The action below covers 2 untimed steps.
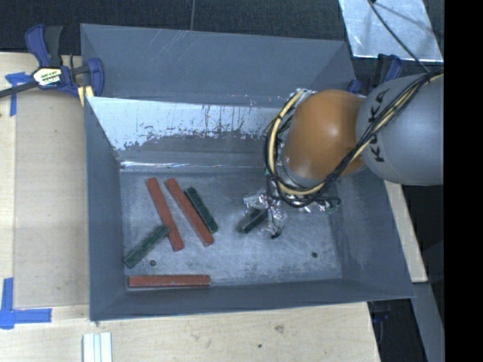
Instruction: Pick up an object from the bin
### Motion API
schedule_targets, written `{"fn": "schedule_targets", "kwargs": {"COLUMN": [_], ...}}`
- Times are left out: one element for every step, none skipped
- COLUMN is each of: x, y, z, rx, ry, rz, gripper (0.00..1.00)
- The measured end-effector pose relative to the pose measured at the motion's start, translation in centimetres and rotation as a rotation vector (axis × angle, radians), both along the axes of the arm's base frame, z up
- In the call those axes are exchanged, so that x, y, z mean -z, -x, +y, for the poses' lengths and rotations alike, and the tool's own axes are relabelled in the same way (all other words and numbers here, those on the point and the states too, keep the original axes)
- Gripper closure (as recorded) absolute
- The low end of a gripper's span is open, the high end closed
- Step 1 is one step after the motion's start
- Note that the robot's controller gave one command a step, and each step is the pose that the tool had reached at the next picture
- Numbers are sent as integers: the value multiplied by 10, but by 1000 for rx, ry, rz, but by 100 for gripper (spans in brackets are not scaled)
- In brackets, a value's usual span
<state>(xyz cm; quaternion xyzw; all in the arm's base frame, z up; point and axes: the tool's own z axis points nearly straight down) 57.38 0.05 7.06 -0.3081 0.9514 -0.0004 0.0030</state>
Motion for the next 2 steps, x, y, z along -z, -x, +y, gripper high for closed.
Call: {"fn": "schedule_targets", "kwargs": {"x": [-58, -169], "y": [62, 46], "z": [-70, -60], "rx": [-43, -36], "ry": [5, 2], "rz": [5, -7], "gripper": [100, 100]}}
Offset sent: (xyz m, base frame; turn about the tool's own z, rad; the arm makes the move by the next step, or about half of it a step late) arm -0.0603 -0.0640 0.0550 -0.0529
